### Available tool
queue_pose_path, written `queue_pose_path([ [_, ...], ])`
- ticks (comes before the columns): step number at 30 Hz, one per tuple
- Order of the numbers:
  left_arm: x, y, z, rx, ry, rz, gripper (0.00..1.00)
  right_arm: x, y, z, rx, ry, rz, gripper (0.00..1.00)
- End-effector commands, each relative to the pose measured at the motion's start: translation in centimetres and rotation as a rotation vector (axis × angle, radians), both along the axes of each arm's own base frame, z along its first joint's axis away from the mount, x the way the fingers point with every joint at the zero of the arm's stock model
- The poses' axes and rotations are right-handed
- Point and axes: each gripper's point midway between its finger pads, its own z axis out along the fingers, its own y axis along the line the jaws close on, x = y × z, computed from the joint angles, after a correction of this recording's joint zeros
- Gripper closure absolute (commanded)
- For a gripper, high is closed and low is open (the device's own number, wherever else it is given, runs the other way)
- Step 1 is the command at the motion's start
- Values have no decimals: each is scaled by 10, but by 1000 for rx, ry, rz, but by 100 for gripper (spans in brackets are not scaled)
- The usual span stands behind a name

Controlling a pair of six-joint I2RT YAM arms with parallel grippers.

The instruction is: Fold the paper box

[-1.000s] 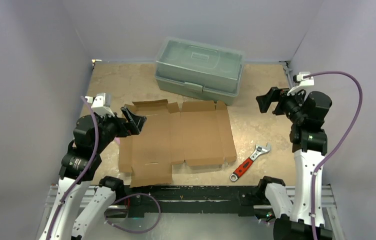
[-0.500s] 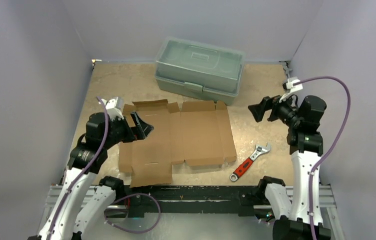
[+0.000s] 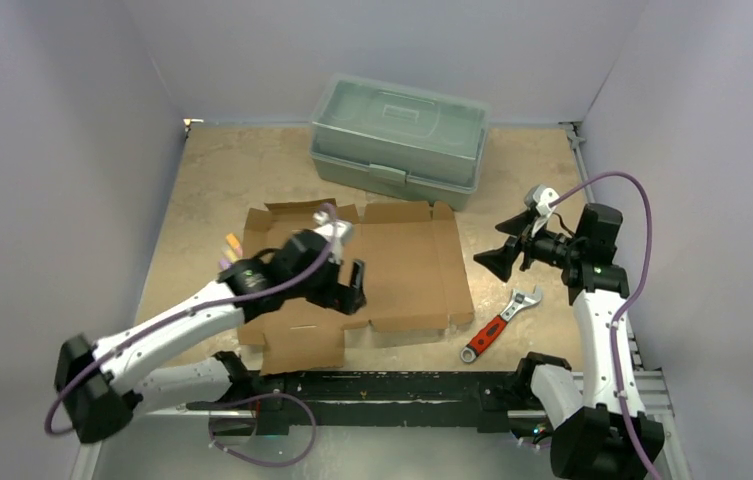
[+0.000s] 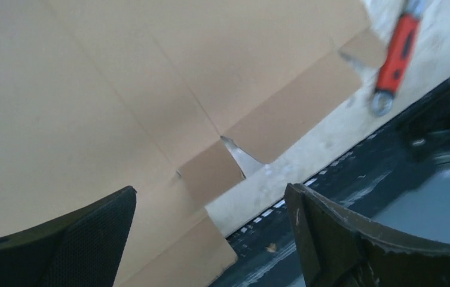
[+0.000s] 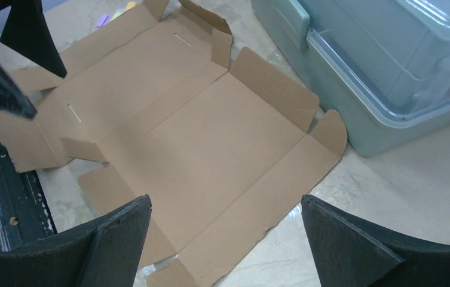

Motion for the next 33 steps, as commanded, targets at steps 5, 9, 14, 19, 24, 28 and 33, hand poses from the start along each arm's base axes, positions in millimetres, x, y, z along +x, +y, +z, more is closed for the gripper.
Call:
queue_pose_path([
  [5, -5, -63, -24, 366, -356, -353, 12, -2, 0, 8, -54, -74, 50, 1],
  [9, -13, -60, -41, 483, -373, -405, 16, -1, -1, 7, -59, -71, 45, 1],
  [14, -19, -59, -55, 560, -376, -459, 22, 0, -1, 7, -57, -66, 45, 1],
  [19, -28, -66, -82, 661, -330, -531, 34, 1, -2, 7, -63, -67, 37, 1],
  [24, -34, -66, -101, 715, -272, -517, 50, 3, -3, 6, -66, -63, 28, 1],
  [28, -27, -57, -106, 778, -271, -455, 56, 3, -4, 5, -66, -61, 26, 1],
  [33, -16, -44, -111, 890, -281, -387, 73, 3, -4, 5, -66, -59, 26, 1],
])
